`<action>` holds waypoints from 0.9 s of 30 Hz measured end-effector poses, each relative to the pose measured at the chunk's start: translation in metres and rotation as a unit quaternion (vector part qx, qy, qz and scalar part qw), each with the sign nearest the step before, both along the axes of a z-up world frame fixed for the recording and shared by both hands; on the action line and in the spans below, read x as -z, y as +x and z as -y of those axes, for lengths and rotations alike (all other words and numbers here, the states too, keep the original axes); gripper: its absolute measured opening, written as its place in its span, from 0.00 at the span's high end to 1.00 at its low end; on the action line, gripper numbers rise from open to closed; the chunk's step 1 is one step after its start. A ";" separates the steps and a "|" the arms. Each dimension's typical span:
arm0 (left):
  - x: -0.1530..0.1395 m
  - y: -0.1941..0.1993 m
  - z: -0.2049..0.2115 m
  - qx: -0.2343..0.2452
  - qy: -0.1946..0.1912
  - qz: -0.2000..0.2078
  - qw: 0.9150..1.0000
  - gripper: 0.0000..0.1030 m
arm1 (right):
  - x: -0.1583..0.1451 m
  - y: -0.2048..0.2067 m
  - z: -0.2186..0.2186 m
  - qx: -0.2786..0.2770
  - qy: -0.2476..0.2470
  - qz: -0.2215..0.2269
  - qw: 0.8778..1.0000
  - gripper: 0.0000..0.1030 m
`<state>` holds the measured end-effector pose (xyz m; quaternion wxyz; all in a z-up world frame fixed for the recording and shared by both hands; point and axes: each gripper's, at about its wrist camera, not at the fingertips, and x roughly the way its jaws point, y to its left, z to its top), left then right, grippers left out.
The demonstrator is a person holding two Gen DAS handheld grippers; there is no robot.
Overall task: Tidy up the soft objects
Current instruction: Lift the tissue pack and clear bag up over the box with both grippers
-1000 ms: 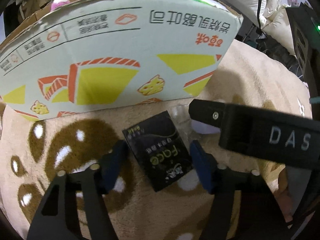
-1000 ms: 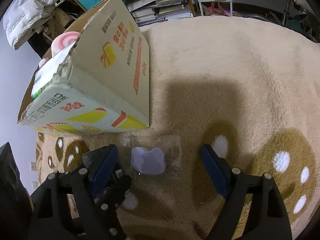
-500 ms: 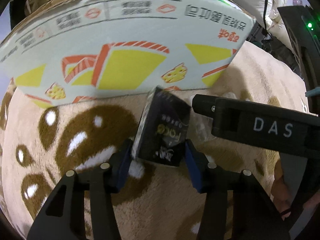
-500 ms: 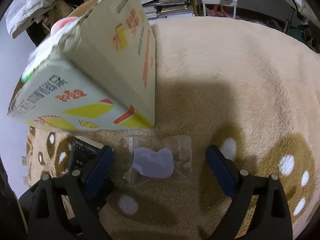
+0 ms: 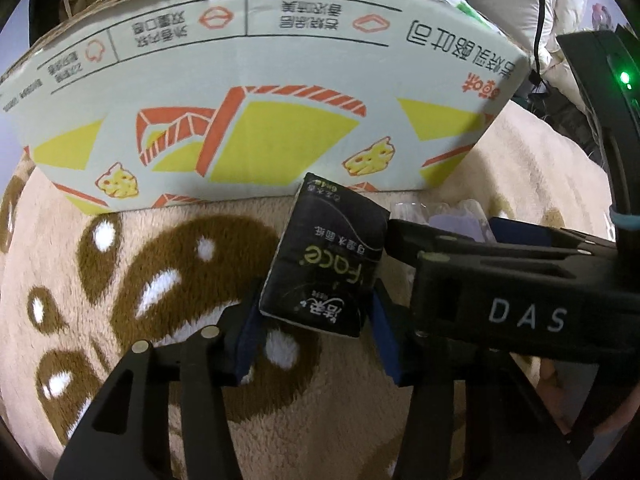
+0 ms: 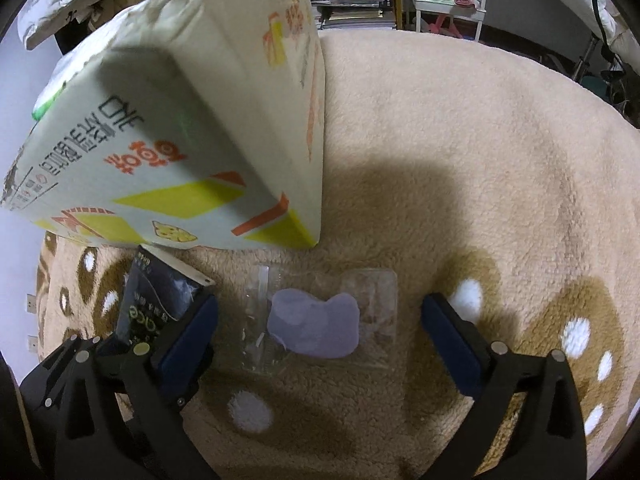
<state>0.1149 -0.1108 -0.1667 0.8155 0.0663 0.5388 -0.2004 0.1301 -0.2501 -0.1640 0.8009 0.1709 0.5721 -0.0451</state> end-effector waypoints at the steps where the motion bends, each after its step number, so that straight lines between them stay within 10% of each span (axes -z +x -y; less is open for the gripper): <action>1: 0.000 -0.001 -0.001 0.001 0.002 0.002 1.000 0.52 | 0.001 0.001 -0.002 -0.001 -0.002 -0.001 1.000 0.00; 15: -0.013 -0.024 -0.026 -0.015 0.054 0.024 0.998 0.54 | 0.008 0.014 -0.028 0.006 -0.068 -0.016 0.998 0.00; 19: -0.018 -0.022 -0.041 -0.035 0.073 0.029 0.996 0.54 | 0.002 0.010 -0.037 0.011 -0.086 -0.016 0.996 0.20; 27: -0.042 -0.022 -0.066 -0.071 0.078 0.062 0.992 0.54 | -0.011 -0.009 -0.026 0.014 -0.071 0.011 0.997 0.23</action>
